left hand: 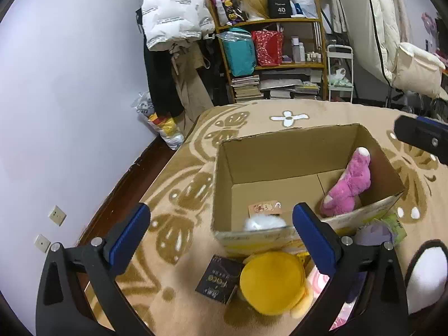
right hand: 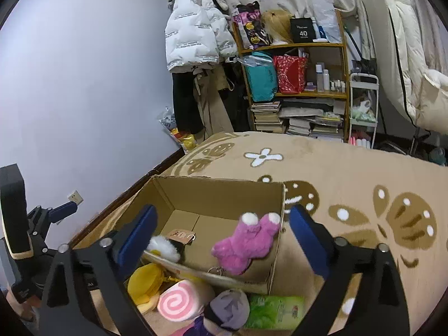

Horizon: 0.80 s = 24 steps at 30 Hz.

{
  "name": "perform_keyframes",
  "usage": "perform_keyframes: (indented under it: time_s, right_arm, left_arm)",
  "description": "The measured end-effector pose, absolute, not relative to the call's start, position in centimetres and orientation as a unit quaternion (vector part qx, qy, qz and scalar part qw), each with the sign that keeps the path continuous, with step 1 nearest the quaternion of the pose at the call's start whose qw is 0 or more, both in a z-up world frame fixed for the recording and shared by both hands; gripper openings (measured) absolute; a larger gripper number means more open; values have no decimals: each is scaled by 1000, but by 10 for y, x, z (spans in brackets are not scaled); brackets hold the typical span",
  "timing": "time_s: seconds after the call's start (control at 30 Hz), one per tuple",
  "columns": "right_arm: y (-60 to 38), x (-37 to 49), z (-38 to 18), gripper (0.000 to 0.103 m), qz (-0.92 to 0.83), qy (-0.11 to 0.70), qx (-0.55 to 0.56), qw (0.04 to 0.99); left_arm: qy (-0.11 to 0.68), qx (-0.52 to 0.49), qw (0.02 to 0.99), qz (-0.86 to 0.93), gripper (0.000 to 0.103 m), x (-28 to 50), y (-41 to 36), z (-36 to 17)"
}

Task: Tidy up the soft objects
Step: 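Carry both plushes over the box and open both grippers to drop them, then move both grippers back toward the remaining toys beside the box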

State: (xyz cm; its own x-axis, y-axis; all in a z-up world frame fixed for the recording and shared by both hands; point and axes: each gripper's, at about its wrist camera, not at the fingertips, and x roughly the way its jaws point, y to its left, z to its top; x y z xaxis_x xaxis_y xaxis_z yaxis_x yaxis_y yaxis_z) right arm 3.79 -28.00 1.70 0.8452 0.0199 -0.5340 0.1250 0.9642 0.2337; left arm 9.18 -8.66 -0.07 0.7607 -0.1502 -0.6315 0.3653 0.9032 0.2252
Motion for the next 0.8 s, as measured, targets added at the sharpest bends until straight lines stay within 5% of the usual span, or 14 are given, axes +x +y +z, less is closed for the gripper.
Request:
perform_keyframes:
  time_s: [0.8]
  right_arm:
    - [-256, -15, 7, 103, -34, 321, 162, 932]
  left_arm:
    - [356, 164, 910, -138, 101, 36, -50, -4]
